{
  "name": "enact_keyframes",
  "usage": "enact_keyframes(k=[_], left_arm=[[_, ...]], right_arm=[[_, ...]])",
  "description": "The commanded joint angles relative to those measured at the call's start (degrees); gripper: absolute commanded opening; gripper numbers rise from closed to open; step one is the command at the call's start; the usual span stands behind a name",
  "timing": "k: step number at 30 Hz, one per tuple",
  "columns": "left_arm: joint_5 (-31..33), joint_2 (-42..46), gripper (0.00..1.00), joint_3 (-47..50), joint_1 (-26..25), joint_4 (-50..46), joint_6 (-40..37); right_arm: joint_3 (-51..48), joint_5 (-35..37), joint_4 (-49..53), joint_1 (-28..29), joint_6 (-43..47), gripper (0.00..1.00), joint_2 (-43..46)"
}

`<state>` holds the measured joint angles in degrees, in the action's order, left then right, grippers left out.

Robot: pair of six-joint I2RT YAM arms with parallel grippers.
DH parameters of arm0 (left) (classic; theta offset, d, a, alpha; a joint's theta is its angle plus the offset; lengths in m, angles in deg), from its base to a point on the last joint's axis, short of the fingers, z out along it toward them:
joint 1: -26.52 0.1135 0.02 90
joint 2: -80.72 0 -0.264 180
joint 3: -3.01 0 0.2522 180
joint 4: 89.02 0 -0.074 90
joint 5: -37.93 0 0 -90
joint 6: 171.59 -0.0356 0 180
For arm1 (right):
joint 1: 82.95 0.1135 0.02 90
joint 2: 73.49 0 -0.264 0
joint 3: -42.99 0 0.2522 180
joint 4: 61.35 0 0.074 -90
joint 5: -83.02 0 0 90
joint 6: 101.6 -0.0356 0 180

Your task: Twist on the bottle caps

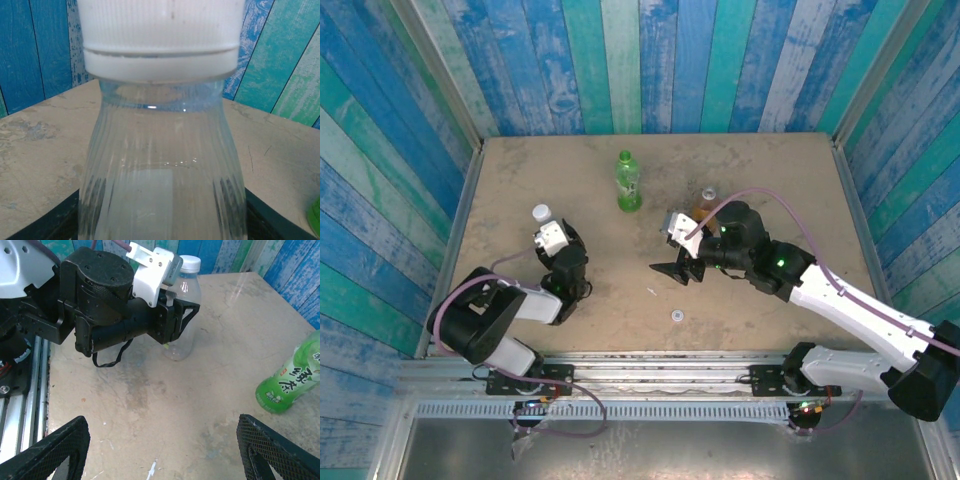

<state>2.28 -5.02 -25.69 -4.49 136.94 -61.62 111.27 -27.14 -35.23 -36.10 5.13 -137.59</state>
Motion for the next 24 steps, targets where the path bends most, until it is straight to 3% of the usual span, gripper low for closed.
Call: enact_keyframes(k=[1, 10, 15, 24], left_arm=[[0.7, -0.78, 0.7, -0.69, 0.15, -3.45, 0.1], [-1.14, 1.16, 0.82, -0.37, 0.15, -4.53, -1.19], [-2.73, 2.87, 0.94, -0.24, 0.14, -5.11, -2.22], [-3.78, 5.66, 0.99, -0.29, 0.11, -7.48, -2.4]], right_arm=[[-0.37, 0.22, -0.68, -0.17, 0.22, 0.79, 0.96], [-0.29, 0.2, -1.46, -0.11, -0.2, 0.79, 1.07], [-0.01, 0.22, -1.79, -0.11, -0.38, 0.79, 0.57], [-0.19, 2.54, -1.76, -0.18, -0.25, 0.79, 1.33]])
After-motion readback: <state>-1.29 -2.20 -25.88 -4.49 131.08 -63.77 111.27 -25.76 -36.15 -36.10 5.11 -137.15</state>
